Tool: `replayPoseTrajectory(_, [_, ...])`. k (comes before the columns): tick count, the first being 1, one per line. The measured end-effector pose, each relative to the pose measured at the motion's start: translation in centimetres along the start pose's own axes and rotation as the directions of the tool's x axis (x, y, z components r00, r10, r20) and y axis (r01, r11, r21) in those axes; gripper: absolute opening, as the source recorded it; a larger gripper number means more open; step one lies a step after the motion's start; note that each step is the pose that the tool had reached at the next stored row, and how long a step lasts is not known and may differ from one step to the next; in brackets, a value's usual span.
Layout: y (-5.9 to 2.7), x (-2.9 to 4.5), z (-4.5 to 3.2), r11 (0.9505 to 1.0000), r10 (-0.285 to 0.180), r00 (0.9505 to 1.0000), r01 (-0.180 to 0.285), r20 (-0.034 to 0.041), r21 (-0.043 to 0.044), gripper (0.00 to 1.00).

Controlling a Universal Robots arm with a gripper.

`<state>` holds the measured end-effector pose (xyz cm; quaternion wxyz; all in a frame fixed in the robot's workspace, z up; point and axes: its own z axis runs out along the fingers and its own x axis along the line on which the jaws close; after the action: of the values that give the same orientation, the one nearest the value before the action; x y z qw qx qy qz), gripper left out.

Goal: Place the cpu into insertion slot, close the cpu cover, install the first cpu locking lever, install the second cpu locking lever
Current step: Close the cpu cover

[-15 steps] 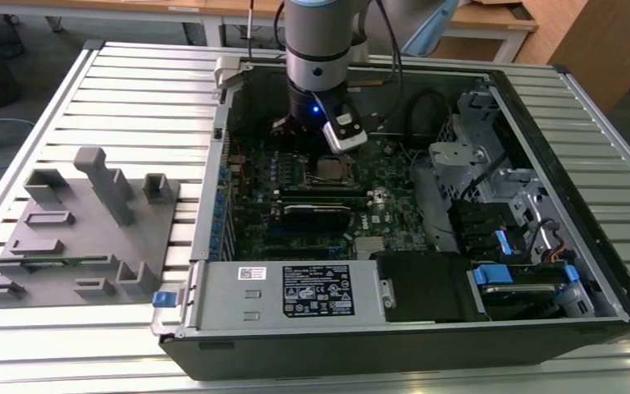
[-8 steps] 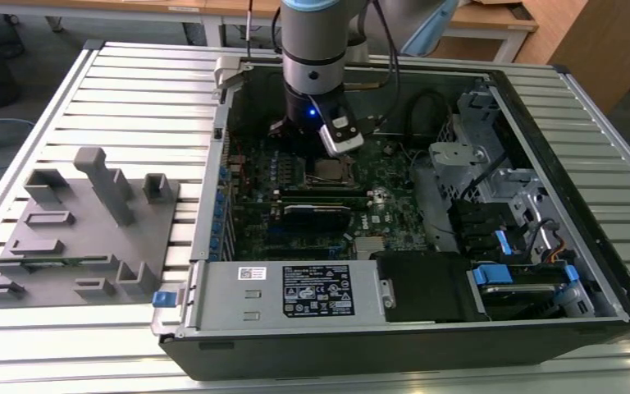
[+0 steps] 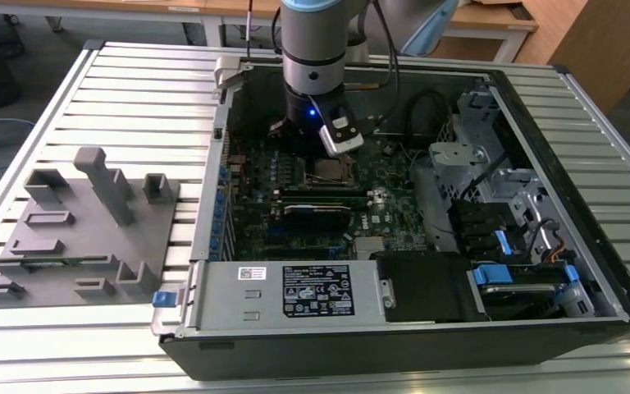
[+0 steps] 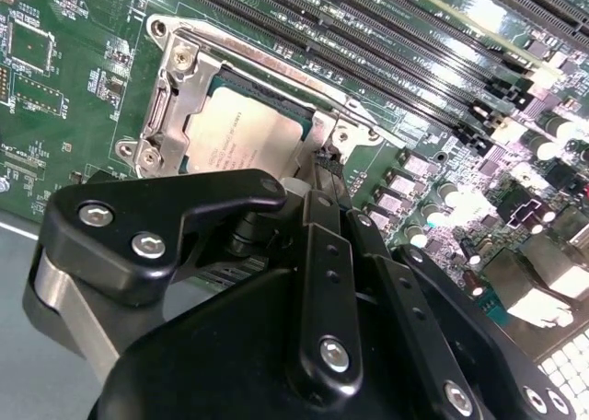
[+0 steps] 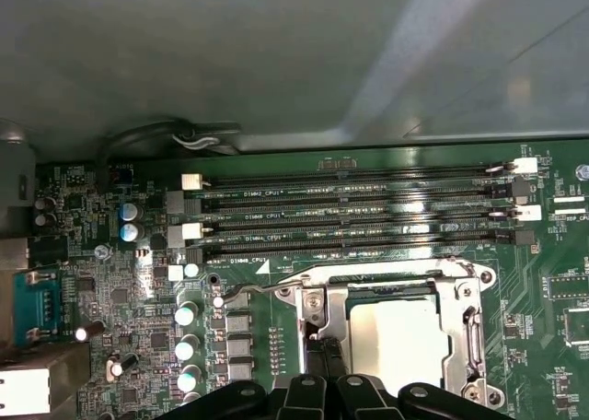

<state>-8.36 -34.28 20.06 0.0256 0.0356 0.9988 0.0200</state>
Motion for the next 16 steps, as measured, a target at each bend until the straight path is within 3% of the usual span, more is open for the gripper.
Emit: replayPoseTrajectory(16, [0.0, 0.0, 0.16, 1.0, 0.0, 1.0, 0.0, 0.0003, -0.0007, 0.11])
